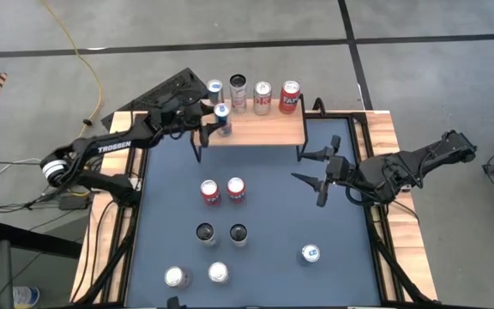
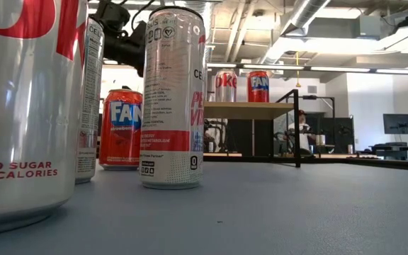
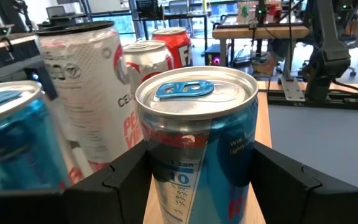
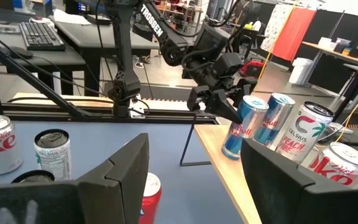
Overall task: Place canned beverage on shelf
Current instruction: Put the top blue soda can on the shelf aligned with the other blue soda can
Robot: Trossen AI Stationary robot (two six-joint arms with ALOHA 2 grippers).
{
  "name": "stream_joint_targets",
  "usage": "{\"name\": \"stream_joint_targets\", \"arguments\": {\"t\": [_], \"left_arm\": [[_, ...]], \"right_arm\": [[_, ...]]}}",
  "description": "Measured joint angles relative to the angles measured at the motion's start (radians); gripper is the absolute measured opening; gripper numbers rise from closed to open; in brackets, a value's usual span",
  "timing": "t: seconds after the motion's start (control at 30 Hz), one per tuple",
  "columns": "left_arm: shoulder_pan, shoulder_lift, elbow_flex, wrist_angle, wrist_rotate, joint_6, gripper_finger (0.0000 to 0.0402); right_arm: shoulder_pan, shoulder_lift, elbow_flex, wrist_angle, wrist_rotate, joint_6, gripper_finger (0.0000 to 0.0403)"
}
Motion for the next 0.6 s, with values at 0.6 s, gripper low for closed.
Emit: {"name": "stream_joint_targets", "arguments": {"t": [0.6], "left_arm": [[0.055, -0.073, -0.001, -0.034, 0.007, 0.005, 0.0218]], "right_arm": [[0.000, 0.000, 0.000, -0.002, -0.001, 0.019, 0.0244]]}}
